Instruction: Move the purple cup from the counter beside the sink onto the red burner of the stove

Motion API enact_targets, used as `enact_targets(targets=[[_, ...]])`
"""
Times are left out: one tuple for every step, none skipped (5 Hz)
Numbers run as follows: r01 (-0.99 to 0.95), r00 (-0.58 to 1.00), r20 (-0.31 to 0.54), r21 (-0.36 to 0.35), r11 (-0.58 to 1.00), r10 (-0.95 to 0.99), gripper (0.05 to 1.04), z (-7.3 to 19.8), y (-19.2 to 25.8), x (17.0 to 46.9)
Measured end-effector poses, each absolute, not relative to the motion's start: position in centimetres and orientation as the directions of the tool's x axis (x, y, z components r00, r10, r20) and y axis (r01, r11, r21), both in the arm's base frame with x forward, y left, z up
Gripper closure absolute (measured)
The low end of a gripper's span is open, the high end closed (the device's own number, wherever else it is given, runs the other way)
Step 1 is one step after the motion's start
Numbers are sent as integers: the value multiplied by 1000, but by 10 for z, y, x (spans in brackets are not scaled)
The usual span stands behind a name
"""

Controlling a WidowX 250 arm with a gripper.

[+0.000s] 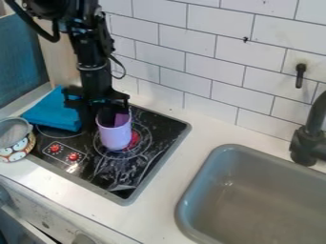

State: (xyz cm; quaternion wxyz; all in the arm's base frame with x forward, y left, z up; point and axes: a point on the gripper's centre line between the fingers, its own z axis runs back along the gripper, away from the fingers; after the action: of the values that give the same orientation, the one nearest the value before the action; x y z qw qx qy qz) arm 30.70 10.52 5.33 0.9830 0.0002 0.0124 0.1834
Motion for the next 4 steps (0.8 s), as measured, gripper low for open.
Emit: enact_targets(targets=[[-356,933,63,-2,935,355,201,80,105,308],[-349,933,93,-5,937,348,71,93,103,303],[-336,935,119,-8,942,335,76,115,101,294],[-319,948,5,74,945,320,80,125,111,269]])
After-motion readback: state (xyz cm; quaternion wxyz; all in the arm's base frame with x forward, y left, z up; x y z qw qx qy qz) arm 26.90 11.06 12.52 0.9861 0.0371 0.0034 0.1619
